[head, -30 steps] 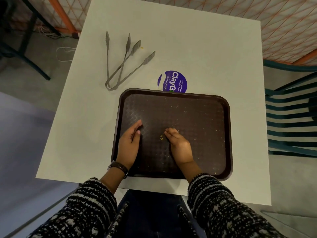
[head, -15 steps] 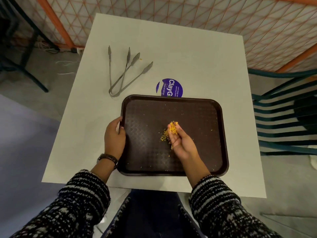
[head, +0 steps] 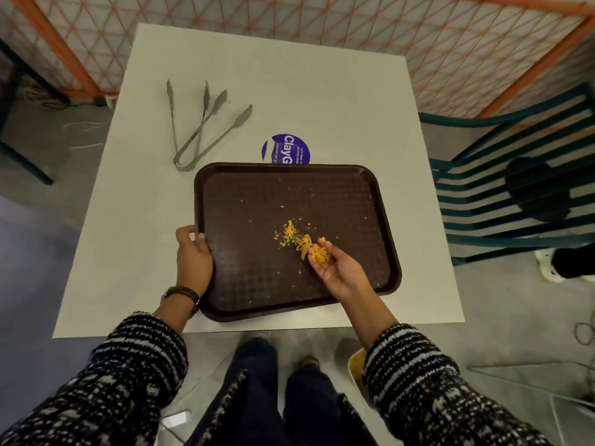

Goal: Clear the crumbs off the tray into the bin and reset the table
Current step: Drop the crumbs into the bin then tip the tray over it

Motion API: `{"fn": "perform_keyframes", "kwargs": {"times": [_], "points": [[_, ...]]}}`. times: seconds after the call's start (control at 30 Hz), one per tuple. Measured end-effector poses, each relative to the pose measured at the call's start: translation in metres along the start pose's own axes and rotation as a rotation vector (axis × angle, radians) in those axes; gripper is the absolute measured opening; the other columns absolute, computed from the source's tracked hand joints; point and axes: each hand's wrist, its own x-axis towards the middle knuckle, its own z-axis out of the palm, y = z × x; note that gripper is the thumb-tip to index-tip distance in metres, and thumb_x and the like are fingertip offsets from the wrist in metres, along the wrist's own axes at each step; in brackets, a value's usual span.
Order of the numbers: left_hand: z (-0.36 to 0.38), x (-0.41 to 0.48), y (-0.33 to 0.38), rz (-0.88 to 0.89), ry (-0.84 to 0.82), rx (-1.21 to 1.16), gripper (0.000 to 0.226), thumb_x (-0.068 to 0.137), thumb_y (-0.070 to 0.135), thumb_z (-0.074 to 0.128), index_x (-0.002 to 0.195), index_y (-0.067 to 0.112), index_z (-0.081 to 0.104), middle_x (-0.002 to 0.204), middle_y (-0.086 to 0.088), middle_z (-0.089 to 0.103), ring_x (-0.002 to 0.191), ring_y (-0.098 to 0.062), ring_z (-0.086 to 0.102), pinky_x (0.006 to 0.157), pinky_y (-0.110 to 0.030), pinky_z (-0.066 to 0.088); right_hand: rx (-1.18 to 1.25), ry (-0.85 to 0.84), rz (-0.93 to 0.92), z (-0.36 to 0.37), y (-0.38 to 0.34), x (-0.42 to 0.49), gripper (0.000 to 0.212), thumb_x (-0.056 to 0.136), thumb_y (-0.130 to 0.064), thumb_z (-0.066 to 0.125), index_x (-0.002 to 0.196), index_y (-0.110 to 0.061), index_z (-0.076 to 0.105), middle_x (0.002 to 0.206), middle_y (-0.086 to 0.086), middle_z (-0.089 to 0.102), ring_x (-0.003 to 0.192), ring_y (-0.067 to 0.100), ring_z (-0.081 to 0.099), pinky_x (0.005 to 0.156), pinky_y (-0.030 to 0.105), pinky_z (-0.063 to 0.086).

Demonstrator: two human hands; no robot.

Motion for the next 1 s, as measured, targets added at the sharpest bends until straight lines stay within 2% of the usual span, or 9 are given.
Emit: {"fn": "perform_keyframes", "kwargs": {"times": [0.13, 0.3, 0.43, 0.53, 0.67, 0.73, 0.83, 0.93, 1.0], "points": [[-0.007, -0.038, 0.001, -0.016, 0.024, -0.047, 0.029, 0.1, 0.02, 0.029, 0.125, 0.005, 0.032, 0.097, -0.012, 0.052, 0.085, -0.023, 0.049, 0.073, -0.029, 0.035, -0.04, 0.016, 0.004, -0.027, -0.004, -0.021, 0.017, 0.096, -0.007, 0.044, 0.093, 0.0, 0.06, 0.09, 0.015, 0.06, 0.06, 0.018, 0.07, 0.06, 0.028, 0.059], [-0.014, -0.098, -0.005, 0.0, 0.055, -0.026, 0.031, 0.1, 0.02, 0.031, 0.126, 0.004, 0.033, 0.094, -0.012, 0.051, 0.085, -0.023, 0.048, 0.072, -0.03, 0.033, -0.072, -0.007, -0.003, -0.079, -0.016, -0.06, 0.017, 0.095, -0.007, 0.046, 0.09, -0.001, 0.061, 0.078, 0.012, 0.065, 0.06, 0.017, 0.069, 0.059, 0.027, 0.059], [-0.002, -0.163, -0.024, 0.012, 0.055, -0.02, 0.031, 0.099, 0.018, 0.033, 0.126, 0.004, 0.034, 0.103, -0.008, 0.047, 0.092, -0.021, 0.046, 0.077, -0.031, 0.033, -0.087, -0.021, -0.03, -0.142, -0.029, -0.099, 0.016, 0.094, -0.007, 0.047, 0.092, -0.002, 0.061, 0.076, 0.012, 0.067, 0.062, 0.018, 0.07, 0.06, 0.027, 0.059], [0.015, -0.22, -0.055, 0.011, 0.095, -0.001, 0.029, 0.098, 0.019, 0.037, 0.124, 0.004, 0.039, 0.11, -0.014, 0.051, 0.1, -0.026, 0.049, 0.082, -0.031, 0.034, -0.155, -0.051, -0.058, -0.199, -0.038, -0.131, 0.015, 0.095, -0.007, 0.046, 0.094, -0.001, 0.06, 0.084, 0.013, 0.063, 0.066, 0.017, 0.069, 0.062, 0.026, 0.059], [0.04, -0.312, -0.089, -0.014, 0.144, -0.022, 0.028, 0.098, 0.014, 0.038, 0.123, 0.001, 0.039, 0.112, -0.019, 0.052, 0.1, -0.028, 0.049, 0.082, -0.03, 0.032, -0.226, -0.076, -0.045, -0.277, -0.042, -0.165, 0.015, 0.094, -0.007, 0.047, 0.094, -0.002, 0.061, 0.077, 0.011, 0.066, 0.066, 0.017, 0.068, 0.063, 0.025, 0.059], [0.047, -0.354, -0.104, -0.05, 0.168, -0.059, 0.03, 0.098, 0.012, 0.038, 0.124, -0.002, 0.038, 0.118, -0.025, 0.051, 0.102, -0.029, 0.049, 0.085, -0.031, 0.034, -0.245, -0.087, -0.031, -0.31, -0.041, -0.179, 0.016, 0.094, -0.007, 0.047, 0.092, -0.002, 0.062, 0.07, 0.009, 0.068, 0.063, 0.016, 0.069, 0.061, 0.024, 0.059], [0.051, -0.41, -0.141, -0.126, 0.185, -0.032, 0.03, 0.098, 0.017, 0.038, 0.124, 0.002, 0.038, 0.122, -0.027, 0.05, 0.111, -0.04, 0.049, 0.09, -0.038, 0.035, -0.262, -0.087, 0.0, -0.354, -0.035, -0.2, 0.017, 0.095, -0.007, 0.046, 0.091, -0.002, 0.061, 0.066, 0.008, 0.069, 0.062, 0.015, 0.069, 0.061, 0.024, 0.059], [0.047, -0.452, -0.172, -0.202, 0.209, 0.0, 0.028, 0.098, 0.019, 0.038, 0.122, 0.004, 0.038, 0.12, -0.027, 0.052, 0.107, -0.04, 0.051, 0.086, -0.039, 0.036, -0.24, -0.069, 0.051, -0.389, -0.025, -0.207, 0.016, 0.094, -0.008, 0.046, 0.091, -0.002, 0.061, 0.067, 0.008, 0.069, 0.062, 0.015, 0.069, 0.061, 0.024, 0.058], [0.043, -0.473, -0.185, -0.273, 0.233, -0.01, 0.026, 0.098, 0.02, 0.037, 0.121, 0.008, 0.037, 0.114, -0.024, 0.053, 0.1, -0.035, 0.053, 0.083, -0.039, 0.036, -0.222, -0.052, 0.08, -0.406, -0.019, -0.204, 0.015, 0.093, -0.007, 0.048, 0.09, -0.002, 0.061, 0.068, 0.008, 0.069, 0.063, 0.016, 0.069, 0.06, 0.025, 0.058]]}}
